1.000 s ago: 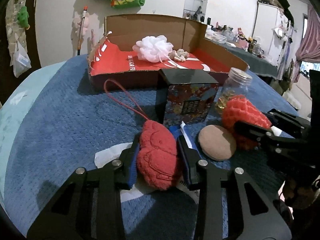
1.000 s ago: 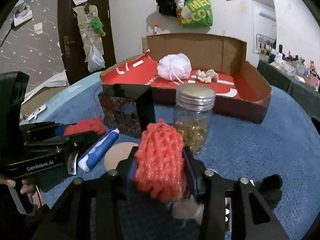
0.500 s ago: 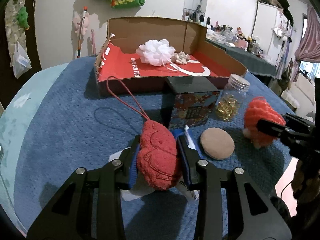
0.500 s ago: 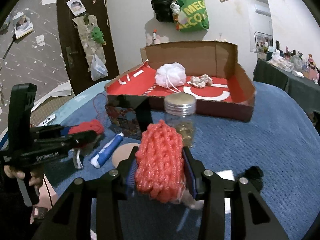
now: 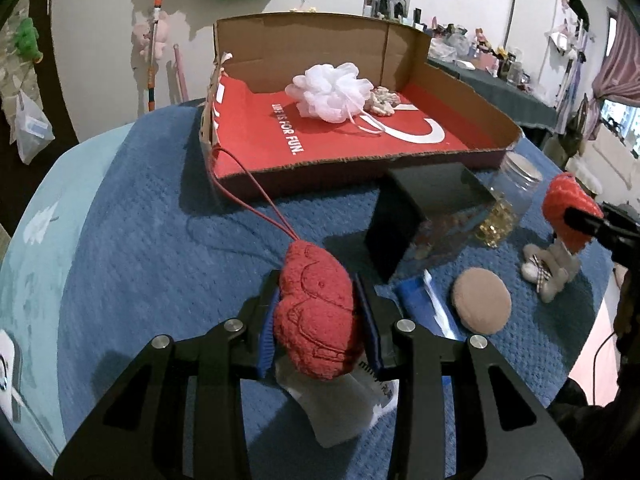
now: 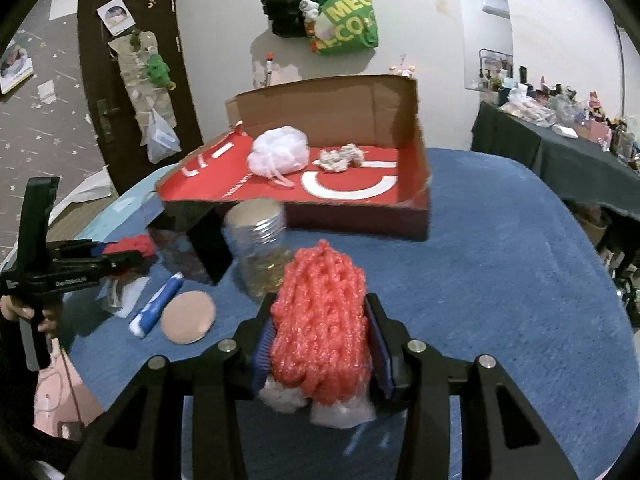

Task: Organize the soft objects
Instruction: 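Carry the red pouch and red mesh puff into the box and release them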

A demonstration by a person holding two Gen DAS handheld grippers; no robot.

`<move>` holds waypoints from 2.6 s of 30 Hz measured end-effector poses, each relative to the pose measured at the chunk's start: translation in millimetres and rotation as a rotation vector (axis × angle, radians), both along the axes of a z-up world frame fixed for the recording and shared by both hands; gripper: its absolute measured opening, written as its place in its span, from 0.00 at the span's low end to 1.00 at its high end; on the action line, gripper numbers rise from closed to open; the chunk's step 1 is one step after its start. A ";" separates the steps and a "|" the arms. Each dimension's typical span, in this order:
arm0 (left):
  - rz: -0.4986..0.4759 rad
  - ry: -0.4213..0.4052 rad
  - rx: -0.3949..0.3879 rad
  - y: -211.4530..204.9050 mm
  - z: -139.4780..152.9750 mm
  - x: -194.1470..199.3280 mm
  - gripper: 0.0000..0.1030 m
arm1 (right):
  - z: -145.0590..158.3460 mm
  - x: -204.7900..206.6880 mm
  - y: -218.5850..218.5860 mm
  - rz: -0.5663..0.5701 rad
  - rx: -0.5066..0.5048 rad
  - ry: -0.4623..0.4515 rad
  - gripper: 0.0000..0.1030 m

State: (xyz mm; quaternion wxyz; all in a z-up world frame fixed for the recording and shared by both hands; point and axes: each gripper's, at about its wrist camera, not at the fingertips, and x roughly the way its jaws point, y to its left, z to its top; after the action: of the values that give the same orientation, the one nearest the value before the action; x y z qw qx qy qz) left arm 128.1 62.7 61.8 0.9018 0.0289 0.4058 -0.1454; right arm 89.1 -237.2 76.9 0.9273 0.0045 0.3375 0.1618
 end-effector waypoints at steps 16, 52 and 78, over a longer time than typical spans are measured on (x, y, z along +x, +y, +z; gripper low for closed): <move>-0.095 -0.016 -0.012 0.3 30.1 43.5 0.32 | 26.3 62.0 -2.5 0.047 -0.111 -0.015 0.44; -0.344 0.165 0.040 -146.7 16.8 224.8 0.32 | 6.0 256.7 54.4 0.121 -0.318 0.234 0.44; -0.347 0.142 0.074 -148.0 5.0 235.9 0.53 | 0.3 280.5 56.7 0.184 -0.382 0.326 0.49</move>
State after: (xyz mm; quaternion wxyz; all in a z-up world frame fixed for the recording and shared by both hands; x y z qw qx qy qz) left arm 364.0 -85.3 66.7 0.8306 0.1213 0.4625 -0.2855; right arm 369.6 -180.4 77.2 0.8260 -0.1753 0.5059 0.1761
